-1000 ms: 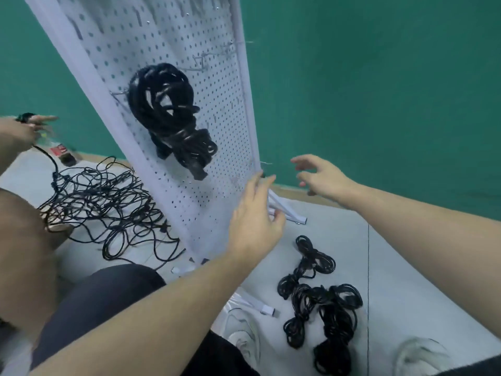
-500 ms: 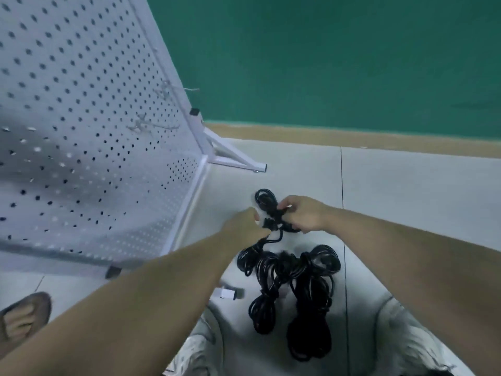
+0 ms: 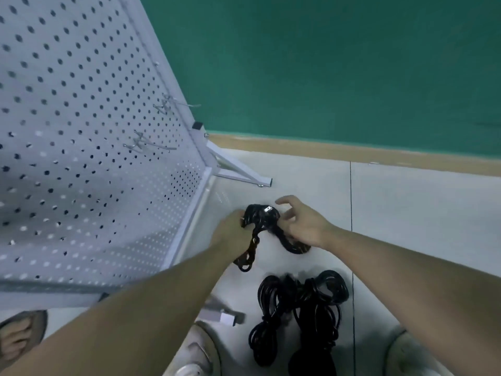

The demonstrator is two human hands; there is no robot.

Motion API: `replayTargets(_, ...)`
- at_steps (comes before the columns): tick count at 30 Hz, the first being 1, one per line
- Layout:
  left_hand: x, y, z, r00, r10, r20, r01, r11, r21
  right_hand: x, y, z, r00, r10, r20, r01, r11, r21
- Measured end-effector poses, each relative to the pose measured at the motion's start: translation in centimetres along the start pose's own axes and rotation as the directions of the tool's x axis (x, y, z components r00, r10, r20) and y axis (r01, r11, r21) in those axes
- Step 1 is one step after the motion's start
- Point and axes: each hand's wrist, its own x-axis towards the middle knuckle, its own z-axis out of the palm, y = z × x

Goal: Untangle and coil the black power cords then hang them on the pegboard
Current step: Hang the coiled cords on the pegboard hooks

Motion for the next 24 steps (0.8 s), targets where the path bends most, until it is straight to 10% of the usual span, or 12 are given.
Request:
replayTargets(10, -7.5, 6.9, -11.8, 0.912, 0.038, -0.407, -0.279, 0.785, -0.553, -6.5, -13.5, -0.2, 0.928, -0.359, -0.102, 0.374, 0.891, 0.259)
replayTargets(24, -23.2, 12.6, -23.2, 0.556, 0.194, -0.808, -0.781, 0.455, -0.428, -19.3, -30.9, -1.7, 0.553, -0.742, -0.377, 0.833, 0.494, 0.249)
